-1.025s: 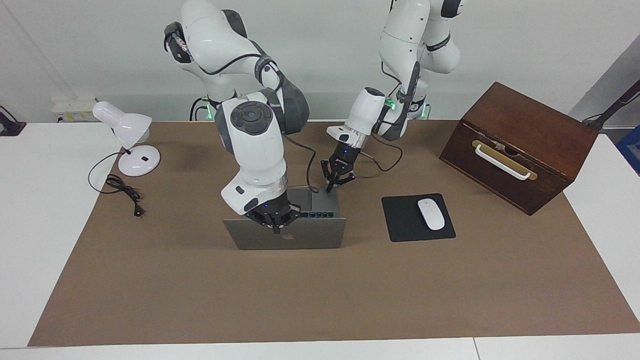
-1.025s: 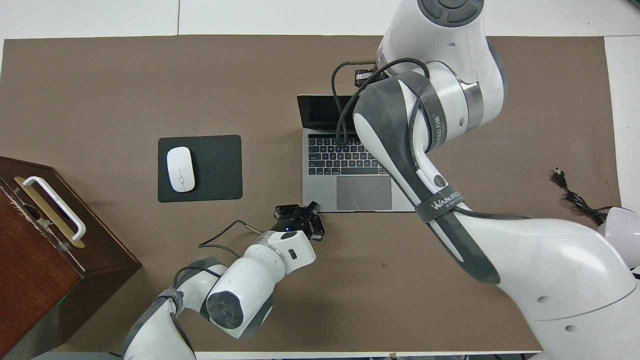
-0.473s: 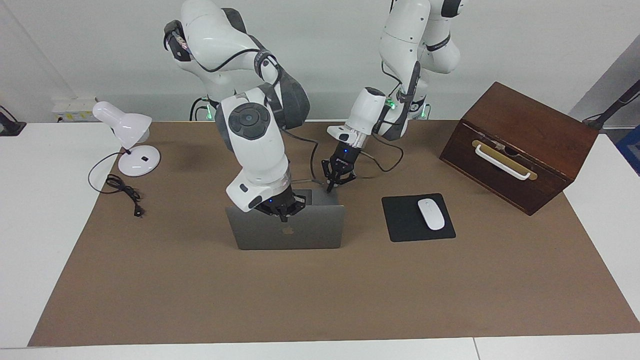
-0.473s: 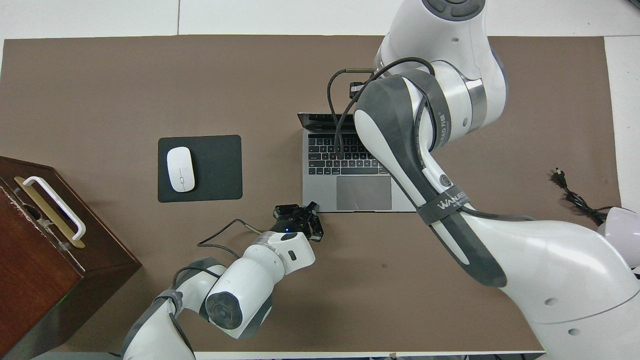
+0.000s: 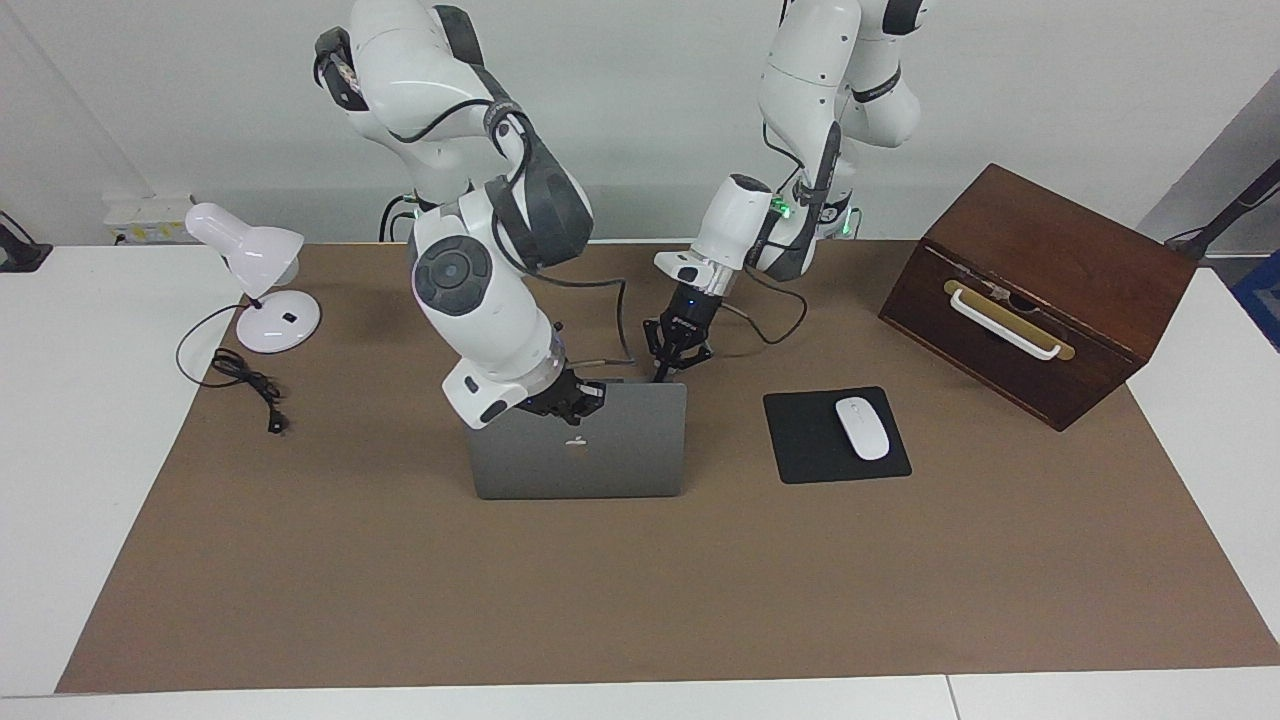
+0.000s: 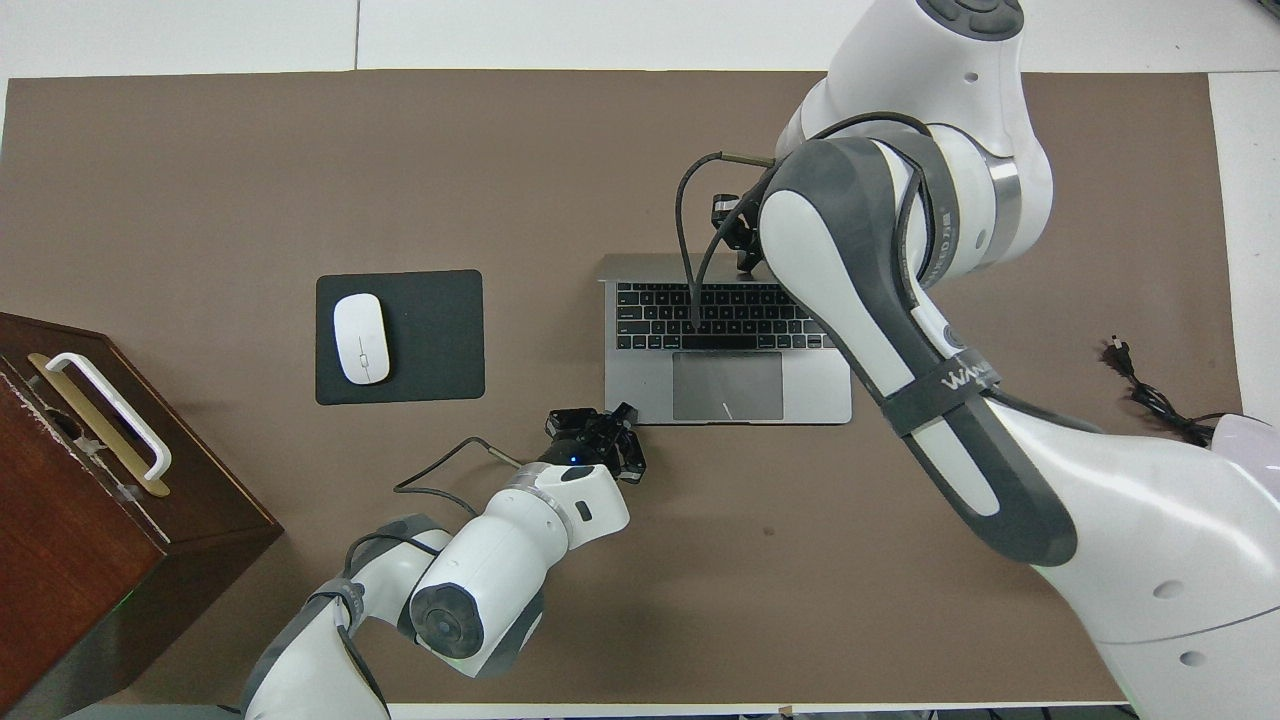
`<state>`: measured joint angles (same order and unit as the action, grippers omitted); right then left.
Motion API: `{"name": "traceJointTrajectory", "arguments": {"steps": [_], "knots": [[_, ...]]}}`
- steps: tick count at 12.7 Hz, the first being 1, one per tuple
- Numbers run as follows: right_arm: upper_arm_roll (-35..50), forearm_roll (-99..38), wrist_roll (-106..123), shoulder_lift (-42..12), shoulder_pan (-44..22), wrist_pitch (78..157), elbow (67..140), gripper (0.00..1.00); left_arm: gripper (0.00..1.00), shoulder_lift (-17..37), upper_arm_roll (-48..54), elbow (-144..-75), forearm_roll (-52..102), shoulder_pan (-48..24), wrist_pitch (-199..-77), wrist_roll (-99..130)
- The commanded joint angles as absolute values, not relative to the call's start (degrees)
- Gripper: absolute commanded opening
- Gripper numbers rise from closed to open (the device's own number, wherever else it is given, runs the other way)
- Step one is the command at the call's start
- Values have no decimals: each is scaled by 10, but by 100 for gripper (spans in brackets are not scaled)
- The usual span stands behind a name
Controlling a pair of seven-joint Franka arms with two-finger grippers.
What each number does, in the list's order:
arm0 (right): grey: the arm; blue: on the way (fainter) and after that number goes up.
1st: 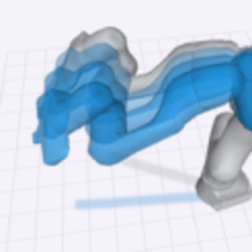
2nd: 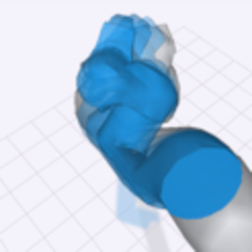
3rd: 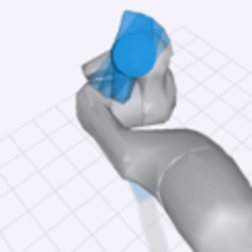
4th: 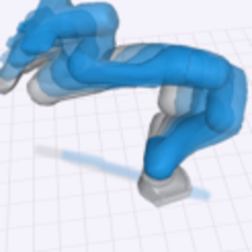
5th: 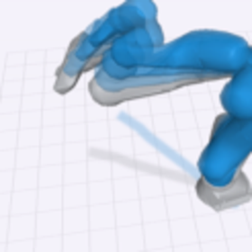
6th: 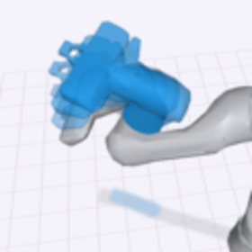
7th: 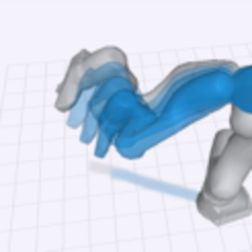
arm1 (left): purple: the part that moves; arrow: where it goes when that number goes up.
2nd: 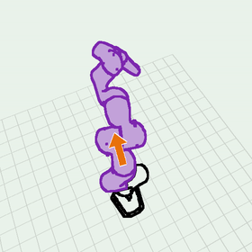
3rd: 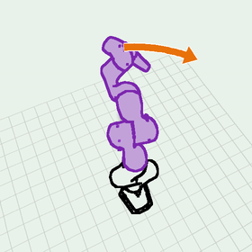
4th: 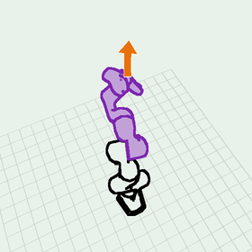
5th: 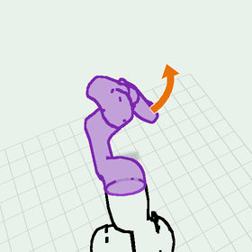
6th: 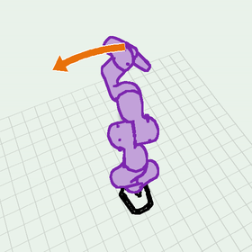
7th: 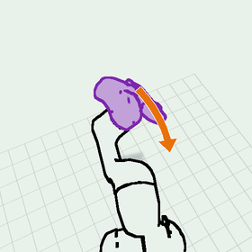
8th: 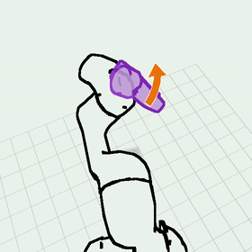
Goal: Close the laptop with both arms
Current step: 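Push the laptop screen down toward the keyboard with the right gripper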
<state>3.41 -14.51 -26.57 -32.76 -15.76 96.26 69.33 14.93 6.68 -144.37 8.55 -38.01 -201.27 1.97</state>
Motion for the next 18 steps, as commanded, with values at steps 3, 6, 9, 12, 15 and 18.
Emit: {"name": "traceJointTrajectory", "arguments": {"steps": [3, 6, 9, 12, 15, 18], "knots": [[40, -162, -278, -265, -147, 966, 811, 0, 0, 164, 56, -1466, 92, -368, -2007, 0], [39, -161, -273, -256, -146, 967, 840, 0, 0, 171, 55, -1460, 93, -368, -2007, -9], [39, -159, -266, -242, -141, 1005, 883, 0, 0, 177, 55, -1458, 93, -368, -2007, -11], [39, -159, -265, -243, -147, 1042, 909, 0, 0, 188, 54, -1449, 94, -368, -2007, -19], [39, -156, -264, -246, -148, 1055, 918, 0, 0, 188, 54, -1449, 94, -368, -2007, -20], [39, -155, -256, -245, -148, 1084, 939, 0, 0, 189, 54, -1449, 94, -368, -2007, -37]]}}
